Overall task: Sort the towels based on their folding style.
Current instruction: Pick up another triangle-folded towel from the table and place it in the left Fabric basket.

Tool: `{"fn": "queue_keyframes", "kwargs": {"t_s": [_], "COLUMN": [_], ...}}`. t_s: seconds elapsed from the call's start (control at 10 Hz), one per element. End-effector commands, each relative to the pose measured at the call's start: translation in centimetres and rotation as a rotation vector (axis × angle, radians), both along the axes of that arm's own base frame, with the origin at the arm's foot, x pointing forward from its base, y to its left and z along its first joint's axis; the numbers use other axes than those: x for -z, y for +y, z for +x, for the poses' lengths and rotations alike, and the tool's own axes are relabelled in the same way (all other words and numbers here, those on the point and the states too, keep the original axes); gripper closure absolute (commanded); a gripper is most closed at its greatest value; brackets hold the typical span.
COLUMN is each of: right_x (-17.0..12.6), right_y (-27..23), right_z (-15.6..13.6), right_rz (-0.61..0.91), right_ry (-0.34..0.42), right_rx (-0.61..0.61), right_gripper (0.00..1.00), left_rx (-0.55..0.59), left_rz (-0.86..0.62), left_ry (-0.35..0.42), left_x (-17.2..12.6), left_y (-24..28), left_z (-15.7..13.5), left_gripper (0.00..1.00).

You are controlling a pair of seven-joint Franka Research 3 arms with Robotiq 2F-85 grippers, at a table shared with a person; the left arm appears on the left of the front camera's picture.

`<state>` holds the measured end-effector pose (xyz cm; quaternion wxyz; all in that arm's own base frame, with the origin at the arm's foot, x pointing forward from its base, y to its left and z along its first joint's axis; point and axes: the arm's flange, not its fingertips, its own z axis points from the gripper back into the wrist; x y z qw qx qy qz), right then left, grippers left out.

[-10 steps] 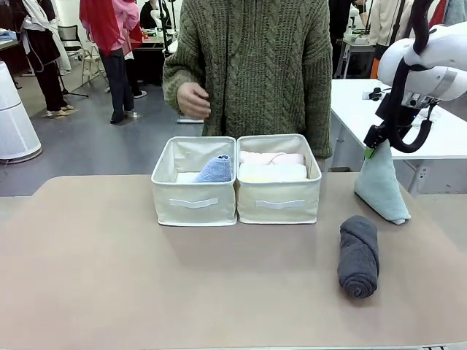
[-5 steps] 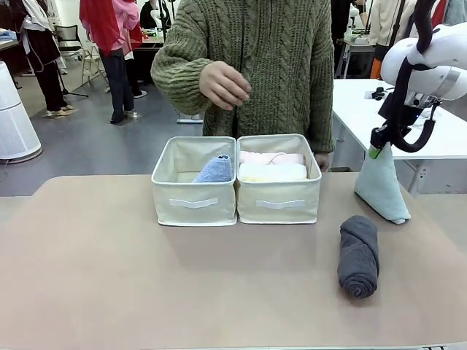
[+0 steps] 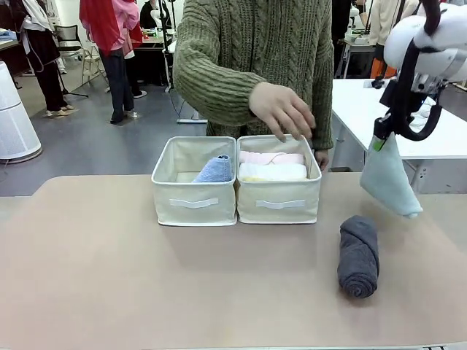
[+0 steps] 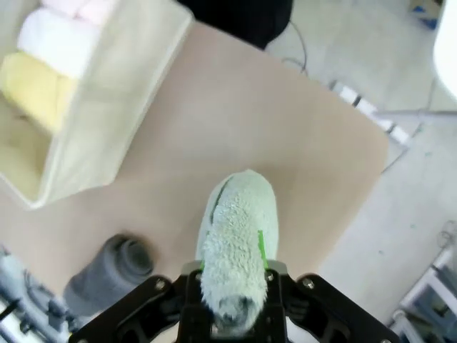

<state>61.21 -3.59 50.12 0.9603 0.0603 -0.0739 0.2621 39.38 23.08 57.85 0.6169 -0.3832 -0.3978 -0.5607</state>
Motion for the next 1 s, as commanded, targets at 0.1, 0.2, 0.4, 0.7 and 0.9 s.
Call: {"fn": "queue_keyframes", "kwargs": {"t_s": [0.1,0.2,0.4,0.7,0.9], "right_x": [-5.4,-6.3,-10.5,-14.6,-14.5], "right_y": [4.3,4.3,-10.4,-27.9,-28.9], "right_z": [-9.2,-11.2,-13.3,-26.5,-27.6], "right_rz": [0.001,-0.023,-0.067,0.193,0.21], "right_ry": [-0.025,-0.047,-0.065,-0.221,-0.24], "right_rx": [-0.152,-0.177,0.164,0.473,0.48], "right_gripper": [0.95,0.95,0.95,0.95,0.95], "left_rx": [-0.002,-0.002,-0.002,-0.002,-0.002], "left_rz": [-0.002,-0.002,-0.002,-0.002,-0.002], "left_ry": [-0.003,-0.003,-0.003,-0.003,-0.003], "left_x": [-0.1,-0.1,-0.1,-0.1,-0.1], "left_y": [0.0,0.0,0.0,0.0,0.0], "left_z": [-0.2,-0.2,-0.2,-0.2,-0.2], "left_gripper": [0.0,0.0,0.0,0.0,0.0]}}
